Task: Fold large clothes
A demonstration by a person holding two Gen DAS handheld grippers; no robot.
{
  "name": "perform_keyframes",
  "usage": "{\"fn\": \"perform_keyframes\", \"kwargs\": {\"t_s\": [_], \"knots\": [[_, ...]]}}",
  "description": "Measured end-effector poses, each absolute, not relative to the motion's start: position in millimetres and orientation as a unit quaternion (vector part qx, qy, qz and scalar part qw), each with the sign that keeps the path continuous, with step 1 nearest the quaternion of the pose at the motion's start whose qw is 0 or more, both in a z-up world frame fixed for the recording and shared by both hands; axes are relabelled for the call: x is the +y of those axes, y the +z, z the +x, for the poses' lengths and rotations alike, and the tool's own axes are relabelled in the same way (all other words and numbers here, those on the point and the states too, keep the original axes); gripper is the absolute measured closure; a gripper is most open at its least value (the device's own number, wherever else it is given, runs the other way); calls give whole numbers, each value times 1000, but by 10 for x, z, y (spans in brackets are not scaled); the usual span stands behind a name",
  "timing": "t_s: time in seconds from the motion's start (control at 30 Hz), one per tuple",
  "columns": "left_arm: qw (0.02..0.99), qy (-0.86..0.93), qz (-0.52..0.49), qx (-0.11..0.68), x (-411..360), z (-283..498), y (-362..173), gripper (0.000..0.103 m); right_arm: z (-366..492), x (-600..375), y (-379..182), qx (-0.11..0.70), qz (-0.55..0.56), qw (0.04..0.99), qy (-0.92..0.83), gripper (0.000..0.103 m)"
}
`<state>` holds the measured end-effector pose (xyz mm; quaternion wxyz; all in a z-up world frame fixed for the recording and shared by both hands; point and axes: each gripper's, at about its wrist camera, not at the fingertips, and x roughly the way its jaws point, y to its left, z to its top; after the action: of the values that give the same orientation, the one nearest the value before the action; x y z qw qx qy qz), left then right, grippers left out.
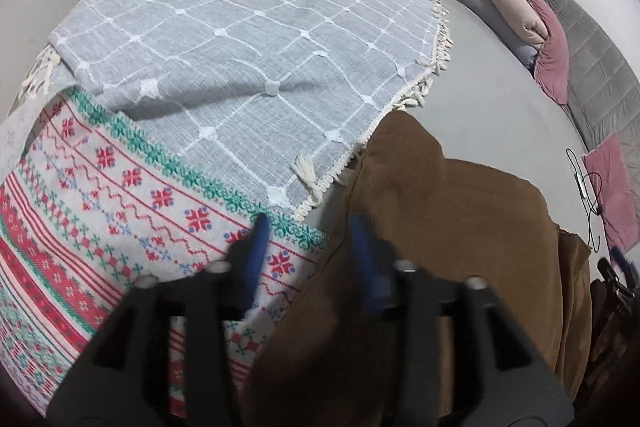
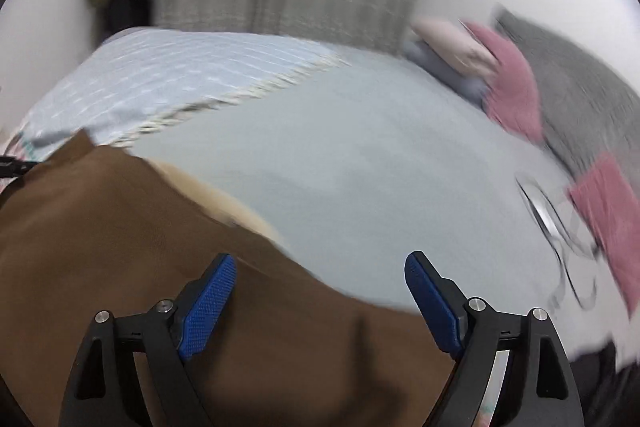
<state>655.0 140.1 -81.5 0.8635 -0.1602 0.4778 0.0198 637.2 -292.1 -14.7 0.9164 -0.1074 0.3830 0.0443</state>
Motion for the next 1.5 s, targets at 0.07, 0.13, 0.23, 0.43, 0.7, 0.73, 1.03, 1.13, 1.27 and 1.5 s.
{"fn": "perform_keyframes", "kwargs": {"t_s": [0.07, 0.13, 0.23, 0.43, 0.7, 0.73, 1.03, 1.13, 1.27, 1.5], "knots": [[854, 10, -154, 496, 1371, 6612, -853, 43, 6365, -3559, -263, 434, -27, 900, 26, 15], [841, 2, -166, 515, 1336, 6706, -941, 43, 6357, -4016, -418, 461, 34, 887, -8, 15], [840, 0, -166, 516, 1223, 6740, -1026, 79, 6344, -4473, -730, 487, 138, 862, -16, 18], [875, 42, -98, 473, 995, 6696, -872, 98, 6362, -4198, -924, 502, 78, 861, -22, 95], [902, 76, -88, 416, 1049, 6710, -558, 99, 6259, -4165, -352, 425, 42, 897, -116, 97], [903, 79, -89, 412, 1055, 6707, -580, 99, 6238, -4170, -345, 419, 41, 898, -128, 97], [888, 117, -92, 435, 1108, 6795, -1096, 101, 6469, -3918, -1034, 474, -20, 865, -167, 97], [881, 141, -81, 444, 1120, 6808, -1170, 103, 6464, -3851, -1121, 471, -34, 863, -183, 95], [879, 122, -79, 455, 1095, 6823, -1171, 103, 6477, -3680, -1185, 469, -82, 856, -201, 89], [895, 75, -143, 416, 1321, 6418, -554, 89, 5898, -3835, -458, 408, 18, 899, -161, 34]]}}
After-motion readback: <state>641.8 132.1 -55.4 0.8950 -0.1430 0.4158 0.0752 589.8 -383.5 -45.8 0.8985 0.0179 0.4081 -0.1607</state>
